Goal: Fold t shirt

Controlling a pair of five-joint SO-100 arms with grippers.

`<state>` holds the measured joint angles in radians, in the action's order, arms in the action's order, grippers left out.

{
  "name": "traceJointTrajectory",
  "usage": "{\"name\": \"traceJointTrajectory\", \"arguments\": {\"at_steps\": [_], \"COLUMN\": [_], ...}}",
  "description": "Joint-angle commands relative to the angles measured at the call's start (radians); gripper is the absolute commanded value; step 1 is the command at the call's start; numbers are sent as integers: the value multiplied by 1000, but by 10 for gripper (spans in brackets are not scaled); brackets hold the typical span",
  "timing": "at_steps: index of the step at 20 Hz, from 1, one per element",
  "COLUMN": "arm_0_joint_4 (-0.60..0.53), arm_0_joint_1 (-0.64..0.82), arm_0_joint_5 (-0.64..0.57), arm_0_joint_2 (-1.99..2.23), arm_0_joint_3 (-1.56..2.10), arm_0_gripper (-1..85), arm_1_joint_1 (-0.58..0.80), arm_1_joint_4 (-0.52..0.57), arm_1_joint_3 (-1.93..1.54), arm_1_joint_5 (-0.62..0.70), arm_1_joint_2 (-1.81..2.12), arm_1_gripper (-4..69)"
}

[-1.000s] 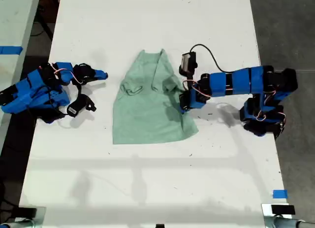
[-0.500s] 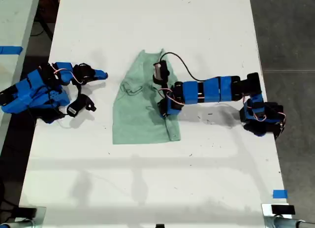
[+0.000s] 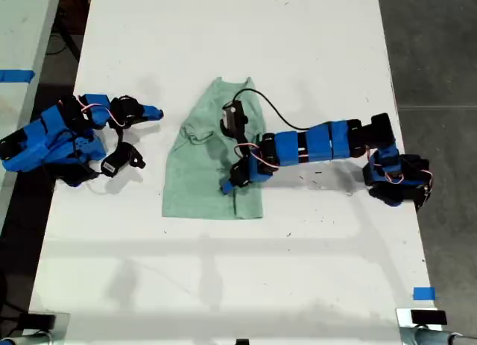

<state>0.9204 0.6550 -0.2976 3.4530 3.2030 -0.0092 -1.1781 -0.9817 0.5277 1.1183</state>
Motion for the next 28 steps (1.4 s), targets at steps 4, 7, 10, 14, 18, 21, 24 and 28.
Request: {"name": "traceJointTrajectory", "arguments": {"at_steps": [4,7,10,14,18,21,24,28], "arm_0_joint_4": [5,8,11,14,15,15,15,15], "arm_0_joint_1": [2,2,0,0,0,0,2,9], "arm_0_joint_5": [-2,-2,-2,-2,-2,-2,-2,3], "arm_0_joint_2": [11,15,20,23,26,26,26,26], "arm_0_joint_3": [23,23,23,25,25,25,25,26], "arm_0_gripper": [-1,-1,-1,-1,-1,-1,-1,-1], "arm_1_joint_1": [-28,-28,-11,31,118,181,222,244], "arm_1_joint_4": [57,46,-37,-239,-293,-190,-58,-12], "arm_1_joint_3": [48,11,-44,-169,-623,-1032,-1433,-1873], "arm_1_joint_5": [17,12,-26,-121,-229,-267,-272,-235], "arm_1_joint_2": [104,219,354,552,870,1177,1537,1982], "arm_1_gripper": [292,264,259,245,246,236,208,37]}}
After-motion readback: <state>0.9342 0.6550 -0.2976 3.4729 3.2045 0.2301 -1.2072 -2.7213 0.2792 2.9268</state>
